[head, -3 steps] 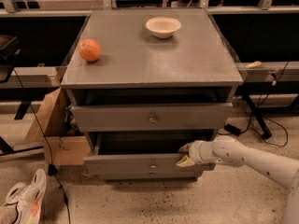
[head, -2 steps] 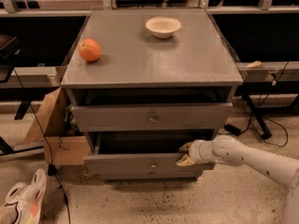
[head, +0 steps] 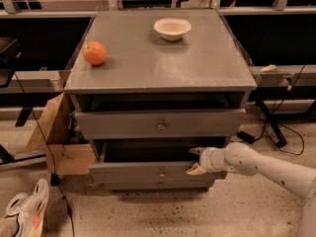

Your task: Close middle drawer

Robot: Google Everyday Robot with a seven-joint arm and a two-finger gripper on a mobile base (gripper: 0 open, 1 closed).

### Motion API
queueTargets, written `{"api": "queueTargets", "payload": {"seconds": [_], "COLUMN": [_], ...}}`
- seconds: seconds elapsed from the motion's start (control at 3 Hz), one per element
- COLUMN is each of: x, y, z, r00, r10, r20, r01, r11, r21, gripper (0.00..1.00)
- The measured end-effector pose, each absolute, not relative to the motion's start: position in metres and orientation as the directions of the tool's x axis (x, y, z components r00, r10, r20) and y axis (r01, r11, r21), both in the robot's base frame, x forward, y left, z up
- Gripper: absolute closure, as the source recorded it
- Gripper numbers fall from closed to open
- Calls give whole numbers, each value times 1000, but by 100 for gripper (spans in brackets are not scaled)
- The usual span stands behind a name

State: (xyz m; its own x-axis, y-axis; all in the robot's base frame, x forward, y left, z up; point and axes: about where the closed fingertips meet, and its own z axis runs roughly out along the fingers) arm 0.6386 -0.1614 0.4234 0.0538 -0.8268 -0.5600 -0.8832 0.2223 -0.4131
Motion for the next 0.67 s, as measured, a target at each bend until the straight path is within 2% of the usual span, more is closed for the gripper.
{"api": "queueTargets", "payload": {"seconds": [0.33, 0.67], "x": [649, 660], "y": [-160, -158], "z": [426, 428], "r00": [53, 55], "r10": [-824, -821], "r20": [-564, -568], "r01": [-878, -872], "r11": [230, 237], "r21": [-420, -427], "gripper": [0, 0]}}
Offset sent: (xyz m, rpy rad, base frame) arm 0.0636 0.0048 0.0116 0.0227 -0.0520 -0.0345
